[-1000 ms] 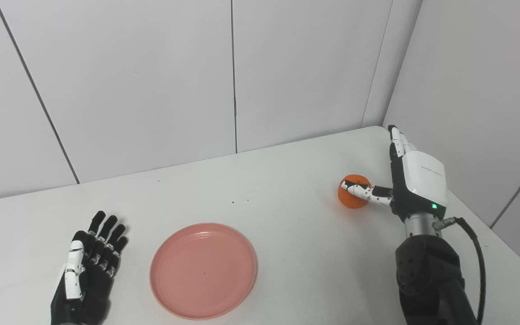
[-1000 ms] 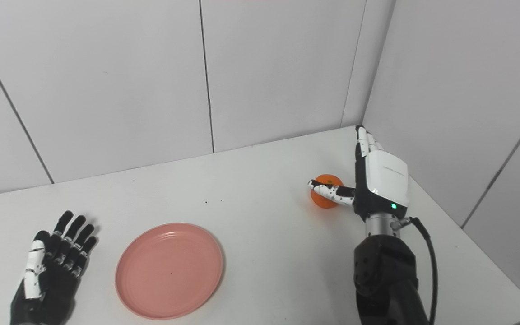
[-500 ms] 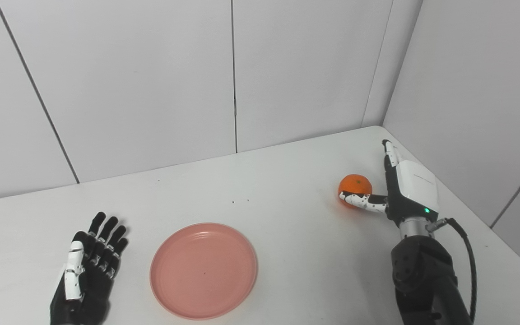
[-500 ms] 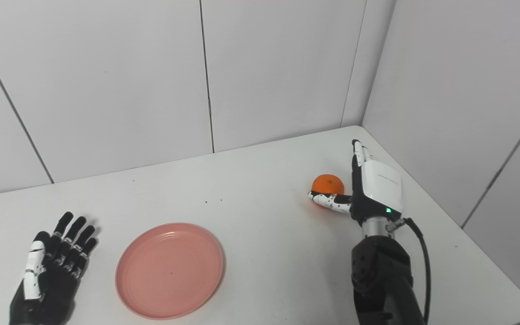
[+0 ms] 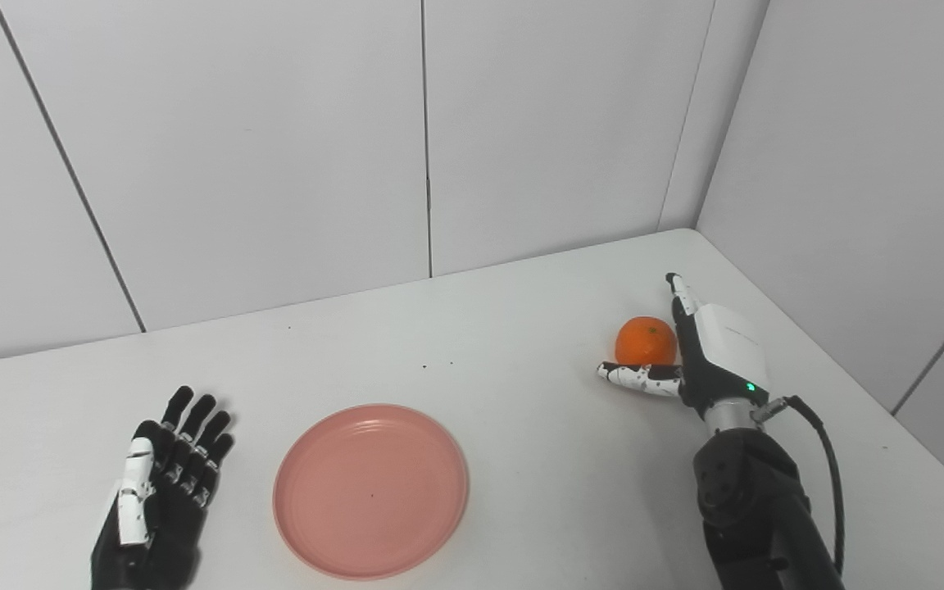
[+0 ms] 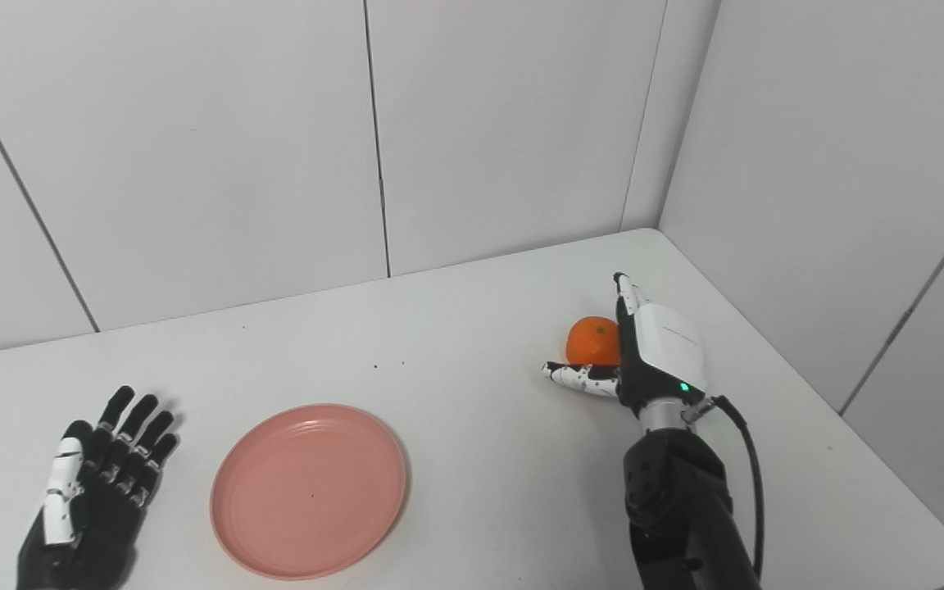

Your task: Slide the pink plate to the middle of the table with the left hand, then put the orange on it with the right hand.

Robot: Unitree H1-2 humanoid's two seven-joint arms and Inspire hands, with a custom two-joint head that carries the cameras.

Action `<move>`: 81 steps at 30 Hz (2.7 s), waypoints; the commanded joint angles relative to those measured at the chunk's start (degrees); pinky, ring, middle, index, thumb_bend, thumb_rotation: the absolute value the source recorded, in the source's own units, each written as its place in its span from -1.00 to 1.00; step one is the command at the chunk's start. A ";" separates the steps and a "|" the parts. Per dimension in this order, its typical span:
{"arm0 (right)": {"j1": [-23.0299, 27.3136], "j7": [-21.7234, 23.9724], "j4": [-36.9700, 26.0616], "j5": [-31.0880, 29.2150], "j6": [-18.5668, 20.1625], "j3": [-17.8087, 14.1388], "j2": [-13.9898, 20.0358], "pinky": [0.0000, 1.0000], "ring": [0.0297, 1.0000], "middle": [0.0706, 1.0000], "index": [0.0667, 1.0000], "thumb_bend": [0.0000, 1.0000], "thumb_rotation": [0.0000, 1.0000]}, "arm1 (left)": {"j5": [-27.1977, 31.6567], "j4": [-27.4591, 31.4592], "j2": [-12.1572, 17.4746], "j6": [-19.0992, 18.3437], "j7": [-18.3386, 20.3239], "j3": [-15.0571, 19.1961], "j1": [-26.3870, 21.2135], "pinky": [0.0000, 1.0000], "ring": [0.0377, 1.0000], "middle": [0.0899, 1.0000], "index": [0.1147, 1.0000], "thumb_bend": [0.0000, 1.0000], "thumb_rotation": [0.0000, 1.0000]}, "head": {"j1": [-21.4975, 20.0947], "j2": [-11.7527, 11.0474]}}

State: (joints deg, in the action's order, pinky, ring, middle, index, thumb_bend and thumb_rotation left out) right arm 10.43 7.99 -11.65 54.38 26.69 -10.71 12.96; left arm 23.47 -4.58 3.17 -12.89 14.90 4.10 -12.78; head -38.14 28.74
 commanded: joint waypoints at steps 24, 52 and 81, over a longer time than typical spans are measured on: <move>4.20 -6.59 6.29 -4.09 0.16 -1.09 4.14 0.50 0.72 0.76 0.81 0.89 -0.22 | 0.09 0.62 0.44 -3.38 -0.50 0.06 0.86 1.00 0.93 0.94 0.94 -0.39 1.00 | 0.44 0.73; 7.56 -1.30 10.48 -3.69 0.19 -1.52 3.96 0.21 0.43 0.53 0.61 0.93 -0.20 | 0.38 0.71 0.47 -3.71 -0.45 0.44 0.84 0.97 0.91 0.93 0.91 -0.41 1.00 | 1.10 1.21; 6.91 2.77 8.72 -2.73 0.20 -1.08 5.77 -0.40 -0.27 -0.17 -0.09 0.06 -1.00 | 0.56 -0.14 0.96 -2.58 0.74 0.54 0.85 0.95 0.90 0.92 0.91 -0.38 1.00 | 1.73 1.85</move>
State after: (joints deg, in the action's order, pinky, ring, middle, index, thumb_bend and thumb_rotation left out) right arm 16.45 11.62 -0.03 51.68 26.92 -11.07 17.77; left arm 24.02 -3.74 3.62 -14.79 15.64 4.58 -12.69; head -36.47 30.50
